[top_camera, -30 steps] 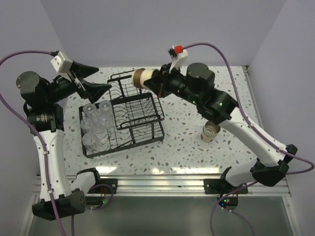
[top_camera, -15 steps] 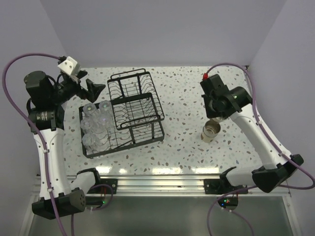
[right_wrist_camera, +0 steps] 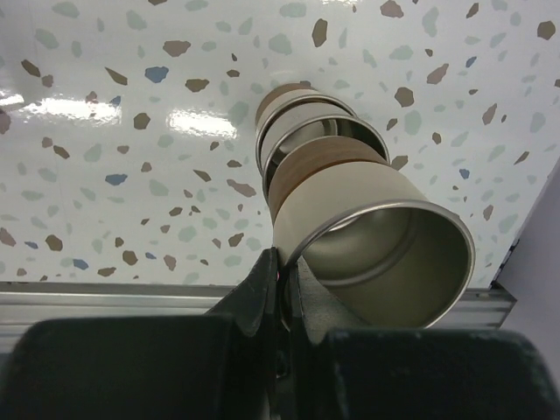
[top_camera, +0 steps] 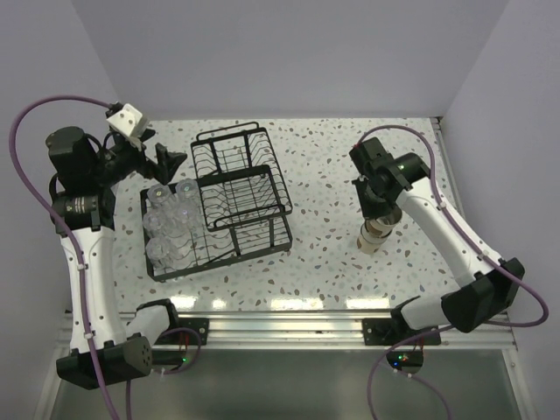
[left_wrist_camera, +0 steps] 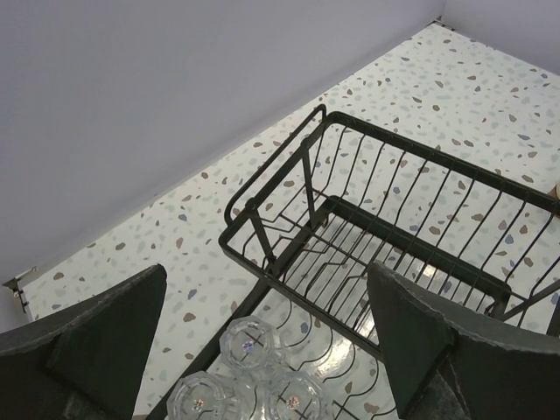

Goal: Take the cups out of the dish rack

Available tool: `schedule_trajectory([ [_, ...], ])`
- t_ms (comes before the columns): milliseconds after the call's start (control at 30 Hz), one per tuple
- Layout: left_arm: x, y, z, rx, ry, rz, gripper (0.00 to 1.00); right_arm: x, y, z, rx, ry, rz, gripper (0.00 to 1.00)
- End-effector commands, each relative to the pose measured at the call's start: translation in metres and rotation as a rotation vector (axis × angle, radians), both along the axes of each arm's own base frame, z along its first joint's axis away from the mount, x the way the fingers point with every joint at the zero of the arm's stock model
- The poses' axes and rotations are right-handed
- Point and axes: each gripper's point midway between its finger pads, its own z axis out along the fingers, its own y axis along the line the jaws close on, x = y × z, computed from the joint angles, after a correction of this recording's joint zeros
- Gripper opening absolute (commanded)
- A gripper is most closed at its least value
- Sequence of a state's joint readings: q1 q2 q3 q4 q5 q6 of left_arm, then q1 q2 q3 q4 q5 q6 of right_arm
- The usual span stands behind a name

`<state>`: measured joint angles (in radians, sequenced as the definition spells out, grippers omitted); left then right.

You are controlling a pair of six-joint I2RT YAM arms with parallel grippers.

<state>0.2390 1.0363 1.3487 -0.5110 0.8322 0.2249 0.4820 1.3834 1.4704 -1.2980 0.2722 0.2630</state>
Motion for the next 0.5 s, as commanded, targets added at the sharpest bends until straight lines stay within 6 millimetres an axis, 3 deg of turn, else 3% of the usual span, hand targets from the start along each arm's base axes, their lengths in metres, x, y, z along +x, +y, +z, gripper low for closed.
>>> schedule_trajectory([
  [0,-0.003,0.001,-0.001,0.022,-0.006,0.003,1.0,0.009,-0.001,-0.015,-0.016,0.035,0.016,0.0],
  [467,-0.001,0.002,-0.01,0.026,0.016,0.001,1.0,0.018,0.008,-0.06,0.094,0.127,0.032,0.0],
])
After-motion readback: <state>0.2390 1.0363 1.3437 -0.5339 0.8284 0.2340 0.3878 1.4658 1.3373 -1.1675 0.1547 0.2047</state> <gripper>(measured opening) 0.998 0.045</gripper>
